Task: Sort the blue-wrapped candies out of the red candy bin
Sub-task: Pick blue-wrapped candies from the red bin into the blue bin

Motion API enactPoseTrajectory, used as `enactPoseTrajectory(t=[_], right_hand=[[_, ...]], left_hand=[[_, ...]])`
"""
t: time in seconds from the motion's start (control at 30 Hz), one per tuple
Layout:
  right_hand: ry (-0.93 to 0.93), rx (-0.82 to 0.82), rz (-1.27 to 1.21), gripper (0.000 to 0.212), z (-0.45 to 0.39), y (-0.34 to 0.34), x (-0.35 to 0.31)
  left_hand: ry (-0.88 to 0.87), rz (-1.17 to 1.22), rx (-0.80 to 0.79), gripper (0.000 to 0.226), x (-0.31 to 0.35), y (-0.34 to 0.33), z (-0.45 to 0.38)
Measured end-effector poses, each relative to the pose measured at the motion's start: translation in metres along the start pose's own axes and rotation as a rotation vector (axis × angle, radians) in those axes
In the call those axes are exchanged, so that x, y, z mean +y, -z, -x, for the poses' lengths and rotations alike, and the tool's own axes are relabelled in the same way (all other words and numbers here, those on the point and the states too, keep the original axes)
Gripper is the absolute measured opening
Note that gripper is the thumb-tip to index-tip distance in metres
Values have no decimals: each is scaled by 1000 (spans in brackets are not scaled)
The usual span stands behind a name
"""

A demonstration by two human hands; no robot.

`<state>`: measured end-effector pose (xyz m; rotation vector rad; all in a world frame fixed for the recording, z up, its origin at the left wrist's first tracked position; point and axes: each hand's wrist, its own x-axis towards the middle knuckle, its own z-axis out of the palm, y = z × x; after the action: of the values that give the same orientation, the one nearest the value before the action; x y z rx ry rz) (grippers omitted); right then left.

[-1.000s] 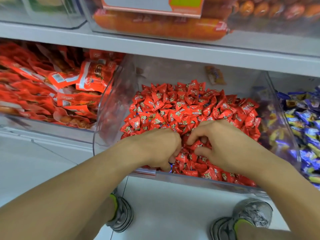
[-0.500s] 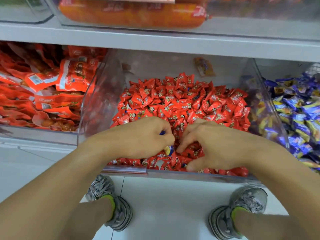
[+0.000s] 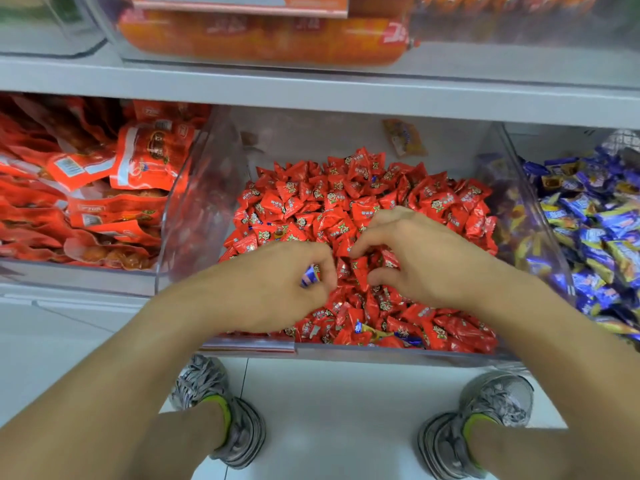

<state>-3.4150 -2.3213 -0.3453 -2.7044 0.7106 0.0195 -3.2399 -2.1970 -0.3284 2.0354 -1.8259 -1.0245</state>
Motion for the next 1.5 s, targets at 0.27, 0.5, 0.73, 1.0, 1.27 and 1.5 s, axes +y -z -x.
enactPoseTrajectory(t=[0.27,0.5,0.73,1.0,1.27,1.5], right_hand=[[22,-242,-147,30,34,15,-4],[-57,-424,66,49,38,11,9],[57,-308,206,41,42,-2,10],[5,-201,131,39,31,-6,-2],[-109,74,-91,33,19,10,-7],[-19,170,-152,24,28,22,-12]], left_hand=[[-151,-139,-114,25,20,-33,-28],[-176,-211,-89,39,20,-36,-33],[-190,-263,-39,33,20,-47,-41],[-112,-237,-34,16,2,-12,-35],[-11,-137,67,33,-11,12,-25],[5,-310,20,39,-7,1,-19]])
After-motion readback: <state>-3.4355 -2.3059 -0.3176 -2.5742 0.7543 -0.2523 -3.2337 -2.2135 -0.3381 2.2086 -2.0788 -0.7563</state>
